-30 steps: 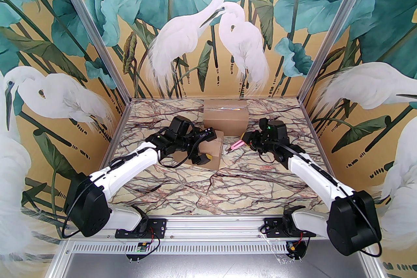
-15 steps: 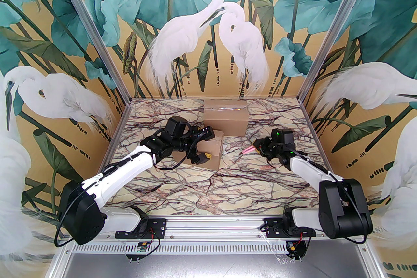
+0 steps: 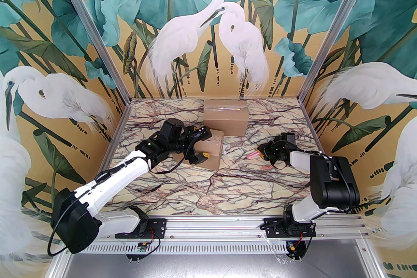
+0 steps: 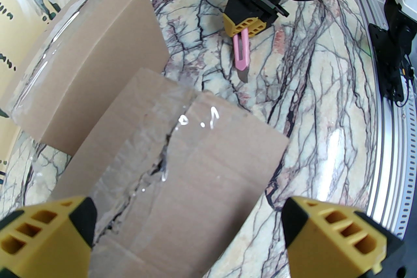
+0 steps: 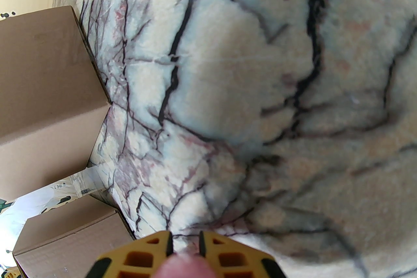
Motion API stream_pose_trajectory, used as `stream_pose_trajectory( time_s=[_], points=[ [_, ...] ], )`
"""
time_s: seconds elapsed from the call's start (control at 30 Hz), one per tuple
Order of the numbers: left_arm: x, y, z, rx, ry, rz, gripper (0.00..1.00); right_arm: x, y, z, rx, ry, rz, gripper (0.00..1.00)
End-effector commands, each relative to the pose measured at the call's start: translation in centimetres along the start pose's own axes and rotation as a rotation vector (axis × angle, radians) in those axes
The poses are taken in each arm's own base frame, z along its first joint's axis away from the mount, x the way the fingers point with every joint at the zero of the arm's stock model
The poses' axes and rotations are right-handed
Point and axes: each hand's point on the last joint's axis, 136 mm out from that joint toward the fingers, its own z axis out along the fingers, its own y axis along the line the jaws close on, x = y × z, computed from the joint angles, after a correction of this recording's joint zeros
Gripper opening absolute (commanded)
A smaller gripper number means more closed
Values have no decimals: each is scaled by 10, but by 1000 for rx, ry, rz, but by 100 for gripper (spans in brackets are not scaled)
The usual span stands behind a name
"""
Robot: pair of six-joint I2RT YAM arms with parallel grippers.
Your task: Unpack the express box
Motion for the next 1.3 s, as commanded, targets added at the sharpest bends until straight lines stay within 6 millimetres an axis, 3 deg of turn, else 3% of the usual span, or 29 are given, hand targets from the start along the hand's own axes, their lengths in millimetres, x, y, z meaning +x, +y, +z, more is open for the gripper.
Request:
stream_pose_trajectory(
  time_s=[0.0, 0.2, 0.23, 0.3, 0.37, 0.47, 0.63, 0.73, 0.87, 1.0, 1.1, 1.27],
  points=[
    [0, 7, -4, -58, 1, -24, 99, 2, -13, 5, 61, 11, -20, 8],
    [-2, 18, -13, -122, -7, -128, 100, -2, -18, -4, 121, -17, -50, 56],
    [-3, 20, -15, -137, -9, -159, 100, -3, -17, -7, 131, -29, -63, 71],
    [-4, 26, -24, -177, -17, -240, 100, -6, -14, -16, 158, -55, -99, 90],
    [-3, 33, -33, -226, -22, -334, 100, -9, -12, -27, 191, -84, -137, 99],
    [5, 46, -52, -335, -17, -506, 100, -15, -3, -50, 247, -151, -216, 99],
    [26, 55, -81, -474, 4, -849, 100, -15, 37, -91, 259, -256, -403, 99],
    [43, 54, -94, -552, 31, -1073, 100, 3, 85, -96, 161, -248, -581, 100],
    [59, 43, -98, -570, 26, -1331, 99, 49, 159, -80, -51, -119, -822, 97],
    [59, 30, -85, -478, -25, -1499, 100, 96, 209, -54, -148, 41, -1017, 95],
    [62, 23, -73, -432, -5, -1565, 100, 113, 225, -30, -161, 123, -1085, 95],
    [69, 16, -55, -388, 40, -1619, 100, 125, 231, 7, -126, 235, -1119, 93]
  ],
)
